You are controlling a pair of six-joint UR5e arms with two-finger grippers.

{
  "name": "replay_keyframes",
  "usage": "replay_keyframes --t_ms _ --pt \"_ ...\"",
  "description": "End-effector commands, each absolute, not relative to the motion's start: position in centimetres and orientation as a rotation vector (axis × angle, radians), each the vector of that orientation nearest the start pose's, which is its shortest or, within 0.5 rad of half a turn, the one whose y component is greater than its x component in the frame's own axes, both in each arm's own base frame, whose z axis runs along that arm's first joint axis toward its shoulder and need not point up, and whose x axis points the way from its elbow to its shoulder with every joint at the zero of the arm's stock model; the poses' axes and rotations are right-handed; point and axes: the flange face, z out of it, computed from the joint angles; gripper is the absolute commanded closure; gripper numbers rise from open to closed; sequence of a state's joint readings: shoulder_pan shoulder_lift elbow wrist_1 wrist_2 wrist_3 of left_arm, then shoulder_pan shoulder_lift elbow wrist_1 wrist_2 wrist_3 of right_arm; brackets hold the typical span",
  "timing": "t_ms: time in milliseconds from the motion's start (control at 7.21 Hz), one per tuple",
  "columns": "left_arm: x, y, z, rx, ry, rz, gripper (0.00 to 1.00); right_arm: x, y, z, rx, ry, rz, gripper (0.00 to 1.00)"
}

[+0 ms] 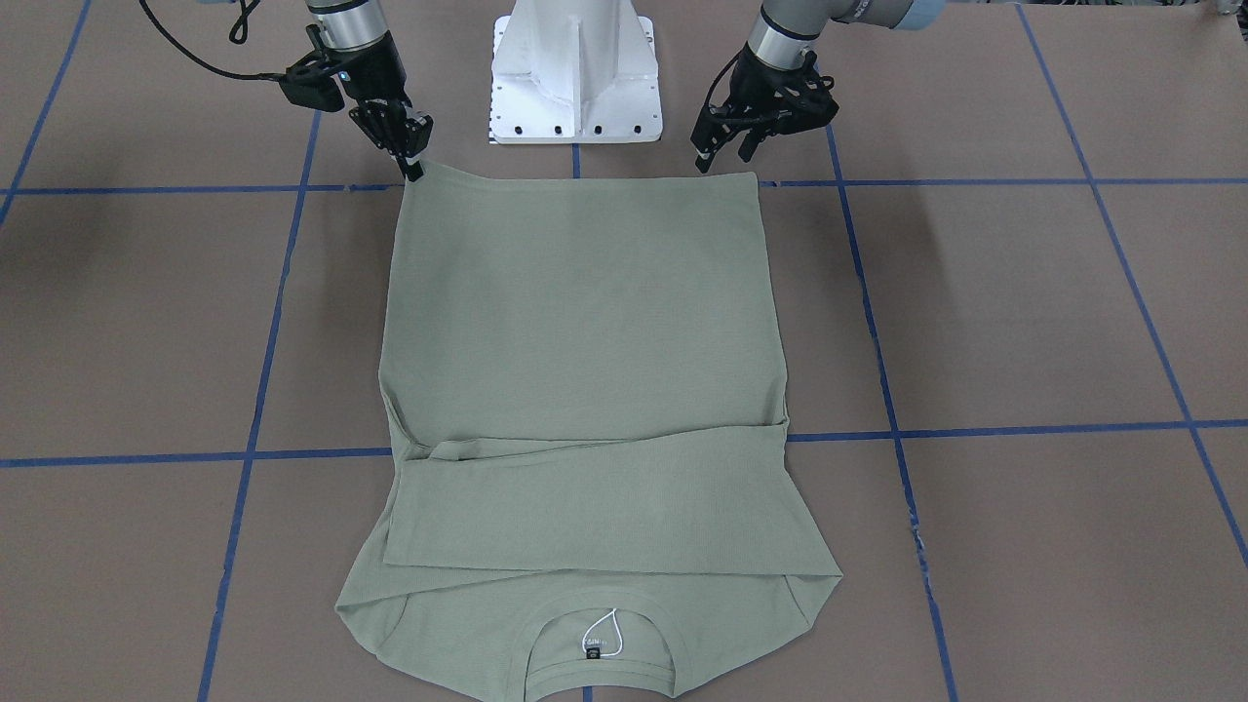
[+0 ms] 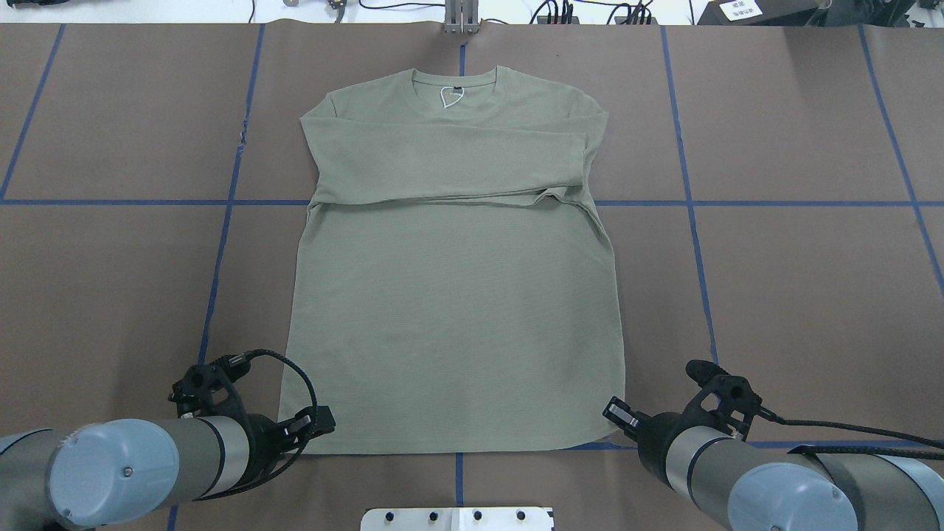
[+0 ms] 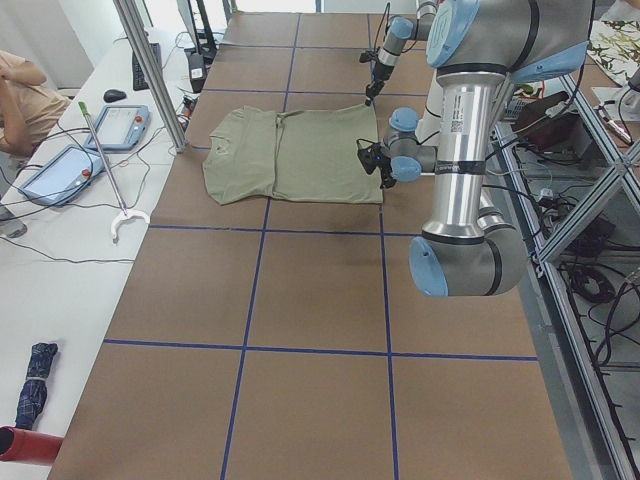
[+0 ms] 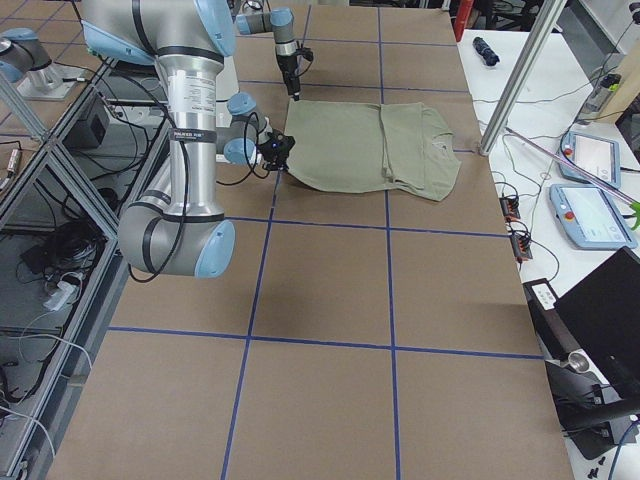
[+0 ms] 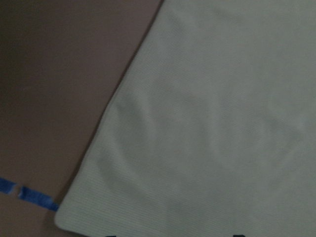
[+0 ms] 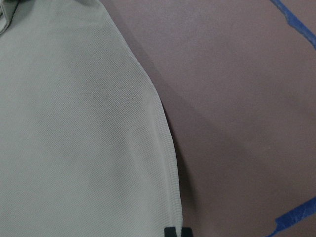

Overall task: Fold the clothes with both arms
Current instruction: 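Move both grippers to the hem corners nearest the robot and grasp them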

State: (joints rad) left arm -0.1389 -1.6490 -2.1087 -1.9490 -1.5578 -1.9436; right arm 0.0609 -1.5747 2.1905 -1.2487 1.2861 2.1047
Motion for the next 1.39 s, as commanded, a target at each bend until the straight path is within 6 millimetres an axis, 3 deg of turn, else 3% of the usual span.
replay_keyframes --t_ms 0,278,555,971,1110,1249 --pt "47.5 -19.2 35.1 -0.102 0.937 -0.459 0.19 -44.3 -18.9 33.7 0.040 -0.987 0.683 1.00" --pt "47.5 -19.2 35.5 -0.098 0.927 -0.457 0.22 -44.3 -18.9 33.8 0.042 -0.988 0.684 1.00" --pt "47.6 -19.3 35.9 -0.097 0.914 -0.460 0.35 -44.2 -18.9 33.7 0.042 -0.988 0.684 1.00" --pt "47.8 -19.3 36.3 -0.096 0.903 -0.461 0.35 -44.2 -19.1 33.7 0.044 -0.988 0.688 1.00" --pt "47.9 -19.3 36.3 -0.097 0.903 -0.464 0.41 -44.1 -19.1 33.7 0.044 -0.989 0.687 1.00" --pt "47.9 -19.3 36.6 -0.097 0.897 -0.466 0.63 -44.2 -19.1 33.7 0.045 -0.988 0.687 1.00"
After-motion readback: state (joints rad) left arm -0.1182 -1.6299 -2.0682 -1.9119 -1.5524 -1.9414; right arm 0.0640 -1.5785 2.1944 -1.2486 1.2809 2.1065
